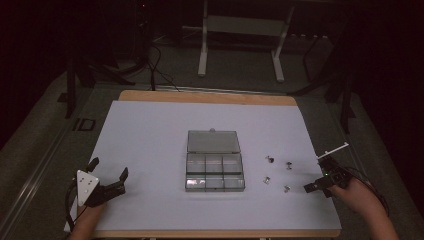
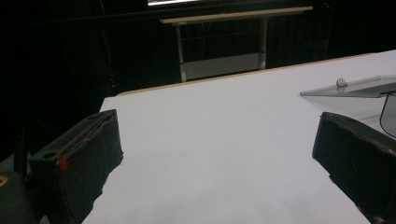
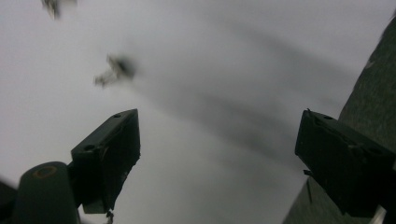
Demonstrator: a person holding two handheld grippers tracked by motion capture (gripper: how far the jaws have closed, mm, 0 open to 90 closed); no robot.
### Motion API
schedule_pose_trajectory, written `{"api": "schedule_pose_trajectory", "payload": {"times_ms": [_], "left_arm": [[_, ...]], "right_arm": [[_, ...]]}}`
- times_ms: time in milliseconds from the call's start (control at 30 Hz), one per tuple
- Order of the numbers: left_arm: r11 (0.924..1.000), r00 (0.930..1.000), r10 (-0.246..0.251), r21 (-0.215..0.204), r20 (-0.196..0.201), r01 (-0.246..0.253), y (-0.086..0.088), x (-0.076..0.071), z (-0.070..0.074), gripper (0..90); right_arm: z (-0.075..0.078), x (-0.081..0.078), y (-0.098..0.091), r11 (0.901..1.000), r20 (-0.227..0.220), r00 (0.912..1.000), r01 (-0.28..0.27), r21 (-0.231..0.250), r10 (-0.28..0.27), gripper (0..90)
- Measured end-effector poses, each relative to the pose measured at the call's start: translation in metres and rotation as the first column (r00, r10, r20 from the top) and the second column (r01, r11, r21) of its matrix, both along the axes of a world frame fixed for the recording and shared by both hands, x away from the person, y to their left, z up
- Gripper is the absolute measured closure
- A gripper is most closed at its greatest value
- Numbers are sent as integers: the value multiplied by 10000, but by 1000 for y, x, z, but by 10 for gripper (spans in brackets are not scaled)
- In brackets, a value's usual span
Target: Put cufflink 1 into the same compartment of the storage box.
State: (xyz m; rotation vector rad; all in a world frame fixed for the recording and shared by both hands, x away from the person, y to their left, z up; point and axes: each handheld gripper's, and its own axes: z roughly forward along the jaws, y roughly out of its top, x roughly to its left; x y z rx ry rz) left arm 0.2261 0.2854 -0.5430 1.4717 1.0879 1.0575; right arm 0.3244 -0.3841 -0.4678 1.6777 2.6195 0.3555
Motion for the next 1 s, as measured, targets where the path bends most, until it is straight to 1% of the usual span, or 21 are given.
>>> {"api": "schedule_pose_trajectory", "payload": {"times_ms": [33, 100, 133, 167, 233, 300, 367, 400, 467, 533, 600, 633, 667, 700, 767, 800, 833, 867, 933, 967, 1000], "left_arm": [[10000, 10000, -8, 5, 6, 8, 0, 0, 0, 24], [10000, 10000, -11, 0, 18, 11, 0, 0, 0, 24], [10000, 10000, -16, 3, 23, 16, 0, 0, 0, 24], [10000, 10000, -24, 4, 24, 24, 0, 0, 0, 24], [10000, 10000, -20, -9, 22, 20, 0, 0, 0, 24], [10000, 10000, -28, -15, 21, 28, 0, 0, 0, 24], [10000, 10000, -39, -20, 20, 39, 0, 0, 0, 24], [10000, 10000, -42, -20, 23, 42, 0, 0, 0, 24], [10000, 10000, -48, -5, 33, 48, 0, 0, 0, 24], [10000, 10000, -53, 1, 40, 53, 0, 0, 0, 24], [10000, 10000, -53, 1, 40, 53, 0, 0, 0, 24], [10000, 10000, -54, -6, 43, 54, 0, 0, 0, 24], [10000, 10000, -62, -8, 42, 62, 0, 0, 0, 24], [10000, 10000, -59, -10, 40, 59, 0, 0, 0, 24], [10000, 10000, -63, -18, 44, 64, 0, 0, 0, 24], [10000, 10000, -63, -20, 43, 64, 0, 0, 0, 24], [10000, 10000, -64, -22, 42, 64, 0, 0, 0, 24], [10000, 10000, -65, -23, 41, 65, 0, 0, 0, 24], [10000, 10000, -68, -25, 44, 68, 0, 0, 0, 24], [10000, 10000, -69, -26, 39, 69, 0, 0, 0, 24], [10000, 10000, -74, -29, 37, 74, 0, 0, 0, 24]], "right_arm": [[0, 0, 0, 9998, -266, 9995, -170, -87, 167, 140], [0, -1, 1, 9983, -868, 9946, -578, -95, 567, 145], [0, -2, 1, 9961, -1157, 9896, -876, -81, 861, 150], [-1, -3, 3, 9924, -1383, 9834, -1216, -210, 1175, 150], [-3, -7, 5, 9800, -1773, 9661, -1964, -335, 1876, 150], [-5, -11, 8, 9645, -2143, 9439, -2628, -260, 2514, 158], [-8, -16, 12, 9438, -2564, 9138, -3301, -172, 3149, 170], [-9, -18, 14, 9335, -2675, 9013, -3581, -179, 3406, 171], [-10, -21, 17, 9072, -2802, 8734, -4203, -203, 3983, 178], [-9, -23, 20, 8907, -2921, 8556, -4539, -268, 4273, 187], [-9, -25, 23, 8697, -3080, 8331, -4924, -343, 4595, 204], [-9, -27, 25, 8605, -3099, 8244, -5082, -370, 4736, 201], [-9, -28, 26, 8391, -3047, 8066, -5424, -415, 5064, 196], [-9, -29, 28, 8236, -3014, 7933, -5655, -429, 5290, 196], [-8, -32, 32, 8030, -3094, 7713, -5947, -386, 5563, 197], [-8, -33, 34, 7817, -3069, 7514, -6226, -366, 5841, 199], [-8, -35, 37, 7676, -3117, 7372, -6399, -372, 5995, 198], [-7, -38, 42, 7483, -3123, 7204, -6619, -433, 6192, 198], [-6, -40, 46, 7328, -3108, 7070, -6789, -468, 6352, 193], [-5, -41, 49, 7221, -3042, 6981, -6903, -455, 6482, 191], [-4, -42, 52, 7145, -2992, 6912, -6983, -424, 6578, 189]]}}
